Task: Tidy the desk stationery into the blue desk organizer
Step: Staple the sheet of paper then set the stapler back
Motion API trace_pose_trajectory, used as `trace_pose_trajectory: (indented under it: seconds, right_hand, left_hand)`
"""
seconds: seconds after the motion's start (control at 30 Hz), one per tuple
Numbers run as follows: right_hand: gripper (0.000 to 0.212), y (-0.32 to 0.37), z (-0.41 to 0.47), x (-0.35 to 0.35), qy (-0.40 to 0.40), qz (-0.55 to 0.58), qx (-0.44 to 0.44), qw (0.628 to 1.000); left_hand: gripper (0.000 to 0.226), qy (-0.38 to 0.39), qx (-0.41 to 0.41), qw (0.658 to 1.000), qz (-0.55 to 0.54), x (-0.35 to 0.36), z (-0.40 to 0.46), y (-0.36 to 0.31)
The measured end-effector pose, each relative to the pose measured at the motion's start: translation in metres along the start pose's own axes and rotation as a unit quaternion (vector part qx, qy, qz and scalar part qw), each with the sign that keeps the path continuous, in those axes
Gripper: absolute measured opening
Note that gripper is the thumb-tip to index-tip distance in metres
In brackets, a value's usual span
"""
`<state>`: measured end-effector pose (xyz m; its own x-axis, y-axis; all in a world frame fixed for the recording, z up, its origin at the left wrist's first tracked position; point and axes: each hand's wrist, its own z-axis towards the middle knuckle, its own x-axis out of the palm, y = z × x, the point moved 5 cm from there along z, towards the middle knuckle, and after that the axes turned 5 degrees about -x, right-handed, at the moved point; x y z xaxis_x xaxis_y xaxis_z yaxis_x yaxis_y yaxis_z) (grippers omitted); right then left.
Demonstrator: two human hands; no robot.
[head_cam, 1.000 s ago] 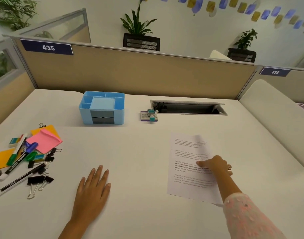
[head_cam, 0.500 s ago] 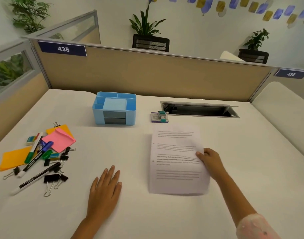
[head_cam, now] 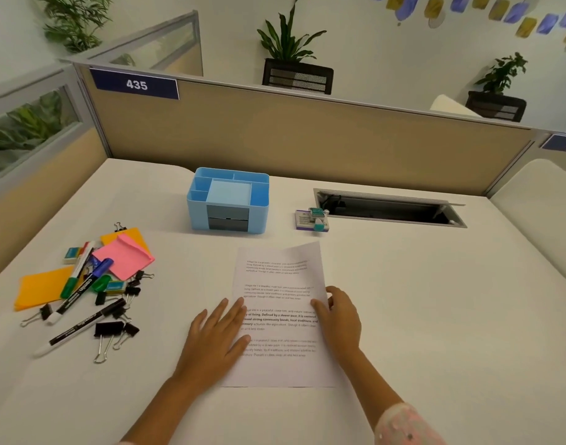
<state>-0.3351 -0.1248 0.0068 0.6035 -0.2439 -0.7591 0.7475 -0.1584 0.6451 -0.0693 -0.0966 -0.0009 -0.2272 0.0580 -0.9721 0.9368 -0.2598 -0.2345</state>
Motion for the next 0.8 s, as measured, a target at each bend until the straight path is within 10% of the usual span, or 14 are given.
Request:
trace_pose_trajectory:
  seconds: [0.8]
  right_hand:
    - [0.031, -0.025, -0.043, -0.019, 0.024, -0.063, -0.142, 0.988]
  left_hand:
    - [0.074, -0.028, 0.001, 0.999, -0.044, -0.002, -0.001, 0.001]
